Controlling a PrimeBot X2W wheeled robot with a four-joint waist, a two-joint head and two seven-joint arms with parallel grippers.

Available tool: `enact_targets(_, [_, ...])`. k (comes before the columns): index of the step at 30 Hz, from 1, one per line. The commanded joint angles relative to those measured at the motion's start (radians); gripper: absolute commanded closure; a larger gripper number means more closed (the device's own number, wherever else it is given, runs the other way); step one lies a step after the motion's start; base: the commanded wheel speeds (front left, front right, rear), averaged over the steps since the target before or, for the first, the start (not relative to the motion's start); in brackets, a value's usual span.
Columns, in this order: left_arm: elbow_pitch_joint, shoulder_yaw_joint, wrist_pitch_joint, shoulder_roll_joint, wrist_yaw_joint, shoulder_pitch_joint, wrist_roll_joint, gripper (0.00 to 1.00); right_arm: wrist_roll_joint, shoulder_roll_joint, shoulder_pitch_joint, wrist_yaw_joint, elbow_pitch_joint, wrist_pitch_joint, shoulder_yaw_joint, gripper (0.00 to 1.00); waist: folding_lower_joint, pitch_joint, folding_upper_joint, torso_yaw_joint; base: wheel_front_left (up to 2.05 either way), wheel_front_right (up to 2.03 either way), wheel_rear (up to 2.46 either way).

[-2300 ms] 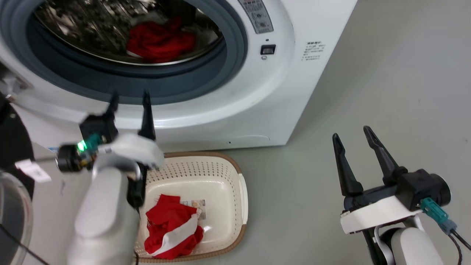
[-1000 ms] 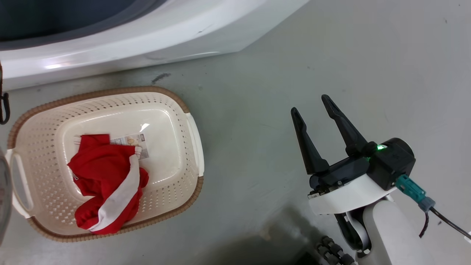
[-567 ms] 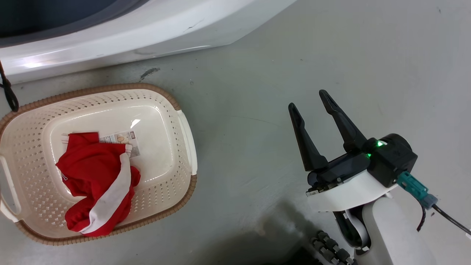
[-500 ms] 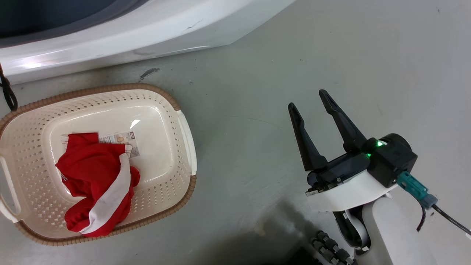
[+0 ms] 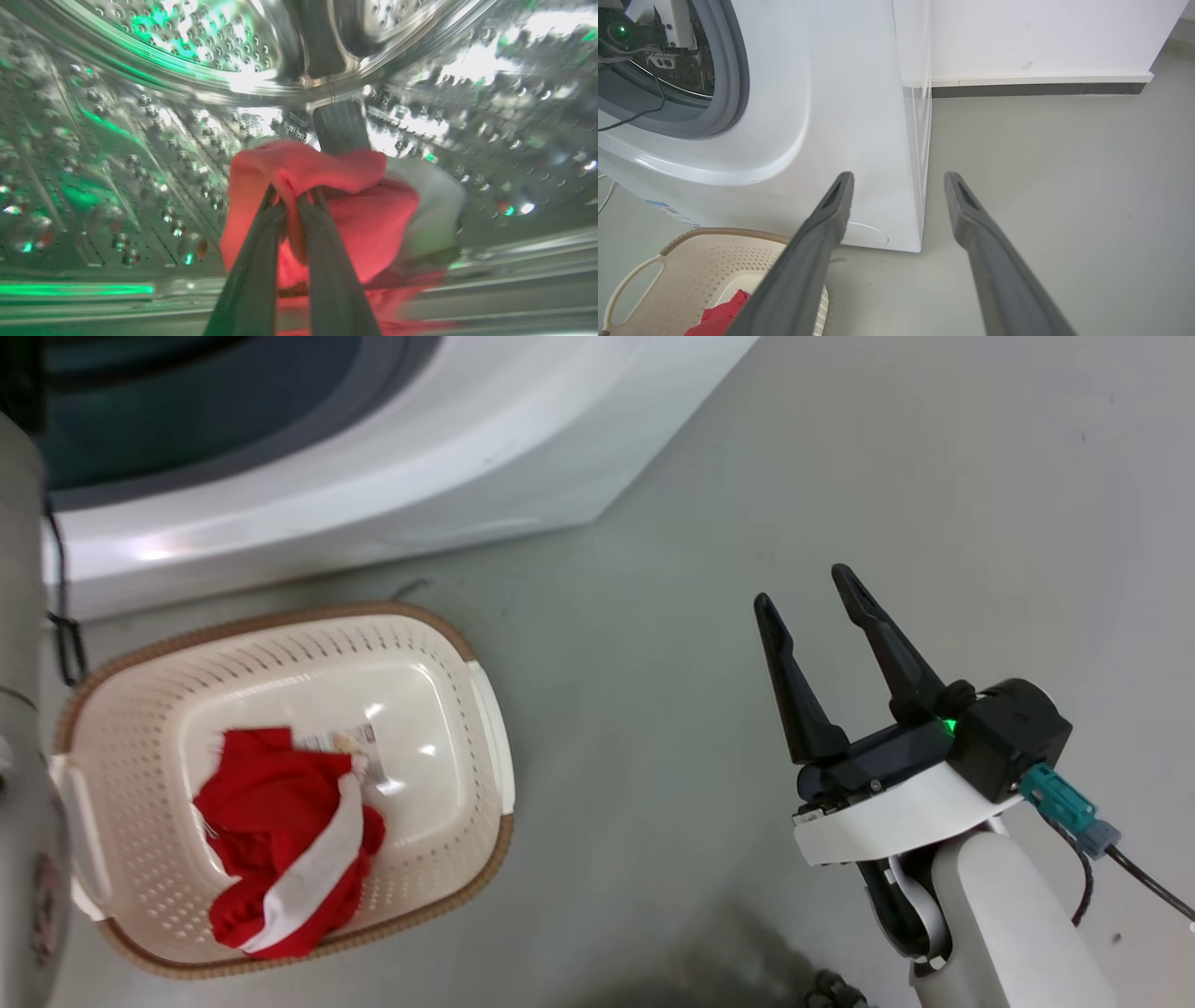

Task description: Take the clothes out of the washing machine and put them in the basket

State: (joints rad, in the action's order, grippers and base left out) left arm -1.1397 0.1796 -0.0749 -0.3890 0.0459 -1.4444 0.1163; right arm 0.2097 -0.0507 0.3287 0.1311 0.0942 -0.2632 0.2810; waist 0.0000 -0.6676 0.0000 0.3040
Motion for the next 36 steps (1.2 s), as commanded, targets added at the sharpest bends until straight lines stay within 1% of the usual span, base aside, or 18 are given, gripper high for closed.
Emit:
enact_targets(1, [0.005,0.001,0.056,0.010,-0.001,0.048,0.005,1.00,-0.009,0.001,-0.010,-0.001,0.005,-0.002,-0.011,0.00,0.0000,0.075,0.0000,-0.023,0.00,0.00,0.00])
enact_targets(3, [0.005,-0.009,0.120,0.023,0.003,0.093,0.021,1.00,-0.018,0.001,-0.027,-0.001,0.013,-0.002,-0.022,0.00,0.0000,0.121,0.0000,-0.035,0.00,0.00,0.00])
enact_targets(4, [0.002,-0.024,0.172,0.033,0.011,0.133,0.043,1.00,-0.026,0.001,-0.041,-0.001,0.020,-0.002,-0.031,0.00,0.0000,0.166,0.0000,-0.045,0.00,0.00,0.00])
enact_targets(8, [-0.011,-0.037,0.258,0.056,-0.002,0.212,0.071,1.00,-0.042,0.001,-0.079,-0.001,0.035,-0.002,-0.047,0.00,0.0000,0.251,0.0000,-0.063,0.00,0.00,0.00])
enact_targets(11, [-0.015,-0.047,0.297,0.073,-0.017,0.267,0.096,1.00,-0.049,0.001,-0.104,-0.001,0.044,-0.002,-0.063,0.00,0.0000,0.307,0.0000,-0.077,0.00,0.00,0.00])
enact_targets(12, [-0.015,-0.047,0.297,0.073,-0.017,0.267,0.096,1.00,-0.049,0.001,-0.104,-0.001,0.044,-0.002,-0.063,0.00,0.0000,0.307,0.0000,-0.077,0.00,0.00,0.00])
enact_targets(14, [-0.009,-0.054,0.315,0.086,-0.023,0.308,0.109,1.00,-0.052,0.001,-0.122,-0.001,0.051,-0.002,-0.072,0.00,0.0000,0.340,0.0000,-0.086,0.00,0.00,0.00])
enact_targets(19, [0.047,-0.067,0.337,0.117,-0.039,0.410,0.136,1.00,-0.060,0.001,-0.162,-0.001,0.060,0.000,-0.086,0.00,0.0000,0.419,0.0000,-0.109,0.00,0.00,0.00])
enact_targets(21, [0.088,-0.072,0.341,0.126,-0.046,0.451,0.144,1.00,-0.066,0.001,-0.176,-0.001,0.056,0.004,-0.092,0.00,0.0000,0.441,0.0000,-0.119,0.00,0.00,0.00])
enact_targets(27, [0.288,-0.092,0.342,0.138,-0.063,0.596,0.154,1.00,-0.072,0.001,-0.206,-0.001,0.043,0.017,-0.102,0.00,0.0000,0.506,0.0000,-0.139,0.00,0.00,0.00])
enact_targets(31, [0.443,-0.111,0.342,0.147,-0.057,0.699,0.161,1.00,-0.070,0.001,-0.224,-0.001,0.032,0.027,-0.110,0.00,0.0000,0.535,0.0000,-0.151,0.00,0.00,0.00])
enact_targets(36, [0.657,-0.115,0.337,0.160,-0.039,0.818,0.168,1.00,-0.067,0.001,-0.248,-0.001,0.018,0.034,-0.120,0.00,0.0000,0.557,0.0000,-0.172,0.00,0.00,0.00])
